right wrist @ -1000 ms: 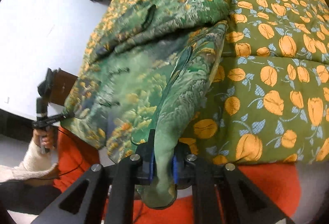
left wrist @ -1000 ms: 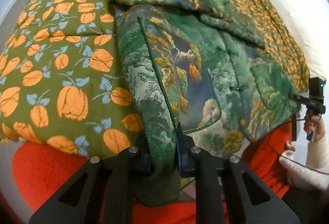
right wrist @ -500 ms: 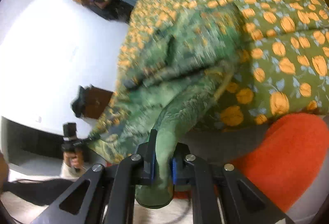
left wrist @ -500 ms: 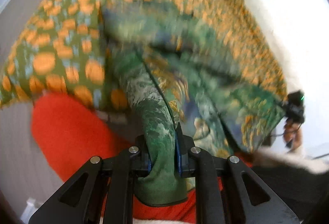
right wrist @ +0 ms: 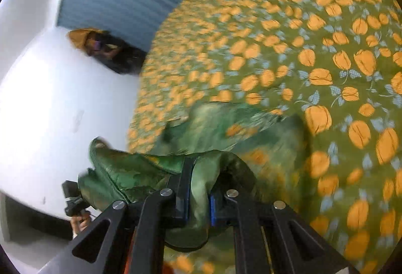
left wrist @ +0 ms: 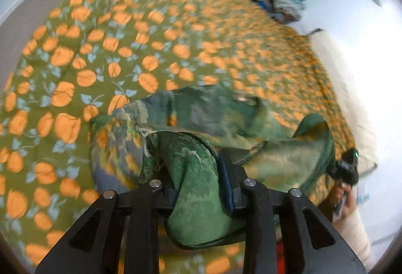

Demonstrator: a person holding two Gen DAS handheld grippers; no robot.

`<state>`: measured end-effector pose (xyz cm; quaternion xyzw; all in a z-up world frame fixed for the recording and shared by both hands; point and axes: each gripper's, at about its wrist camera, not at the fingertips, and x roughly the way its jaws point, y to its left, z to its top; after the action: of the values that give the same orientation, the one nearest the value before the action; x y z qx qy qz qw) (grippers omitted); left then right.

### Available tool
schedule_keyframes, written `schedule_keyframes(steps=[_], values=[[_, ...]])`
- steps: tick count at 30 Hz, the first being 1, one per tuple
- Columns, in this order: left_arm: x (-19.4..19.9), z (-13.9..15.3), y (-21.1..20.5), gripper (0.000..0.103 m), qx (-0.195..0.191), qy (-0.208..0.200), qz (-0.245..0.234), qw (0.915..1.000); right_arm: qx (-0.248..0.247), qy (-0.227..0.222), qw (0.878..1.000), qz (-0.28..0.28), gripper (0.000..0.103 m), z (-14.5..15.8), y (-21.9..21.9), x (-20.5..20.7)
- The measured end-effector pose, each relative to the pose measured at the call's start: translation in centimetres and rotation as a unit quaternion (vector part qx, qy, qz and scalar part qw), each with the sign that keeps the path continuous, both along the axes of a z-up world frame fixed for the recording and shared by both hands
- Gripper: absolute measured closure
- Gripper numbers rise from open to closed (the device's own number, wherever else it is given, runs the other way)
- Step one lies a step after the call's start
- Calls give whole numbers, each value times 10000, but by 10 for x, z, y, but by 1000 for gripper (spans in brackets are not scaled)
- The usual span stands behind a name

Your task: Fold large clothes

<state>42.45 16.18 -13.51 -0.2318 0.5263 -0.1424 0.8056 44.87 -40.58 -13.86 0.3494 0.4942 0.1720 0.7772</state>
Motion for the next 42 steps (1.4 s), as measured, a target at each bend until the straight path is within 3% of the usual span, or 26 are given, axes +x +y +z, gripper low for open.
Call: schedule_keyframes(steps=[4,6,8,11,12,15,16,18,20,23,24,25,26,27,29,31,34,38,40,42], values=[[26,-45,-8,54,85,522,141,9985,54,279,9992,-298,91,-49,3,21],[28,-46,0,48,-223,603,242,9976,313,477,9974,-437,89,-64,-1,24],[28,-34,14,37,-810,560,269,9948,733,748,9928,-573,87,-72,-10,29],[22,-5,38,15,-1252,194,488,9907,1349,722,9868,-532,63,-66,-18,32],[18,4,49,4,-1370,29,590,9888,1438,647,9862,-507,49,-61,-18,33],[7,11,64,1,-1296,-235,599,9895,1360,227,9891,-512,17,-39,-20,32],[5,5,63,1,-1052,-192,461,9932,1180,4,9912,-604,15,-29,-23,29],[2,-15,54,1,-641,-4,334,9974,757,-159,9955,-542,15,-19,-19,27],[6,-41,41,1,-259,220,277,9990,-379,-207,9990,-94,15,-15,4,30],[13,-69,18,7,181,386,261,9987,-1646,-213,9851,452,15,-22,43,35],[15,-71,10,32,277,361,201,9988,-1916,-199,9798,542,17,-25,52,35],[16,-73,-2,66,445,357,53,9984,-2268,-194,9717,630,37,-29,66,36],[16,-72,-8,75,654,361,44,9972,-2589,-169,9635,665,57,-31,77,37],[14,-68,-14,87,878,276,46,9957,-2833,-147,9566,668,87,-31,83,37],[8,-48,-14,90,1000,2,110,9949,-3238,-369,9434,611,89,-16,92,31],[-3,-18,-5,90,999,-502,309,9932,-3473,-925,9319,494,90,14,94,21],[-5,-5,-1,90,1200,-930,492,9872,-3638,-1398,9204,315,90,34,94,28],[8,-53,-11,87,1928,-803,644,9758,-3756,-941,9214,345,90,-3,97,46],[4,-87,-11,82,2130,-741,728,9715,-3849,-692,9195,404,90,-35,97,52],[0,-97,-12,78,2213,-943,802,9673,-3768,-684,9229,396,89,-52,93,48]])
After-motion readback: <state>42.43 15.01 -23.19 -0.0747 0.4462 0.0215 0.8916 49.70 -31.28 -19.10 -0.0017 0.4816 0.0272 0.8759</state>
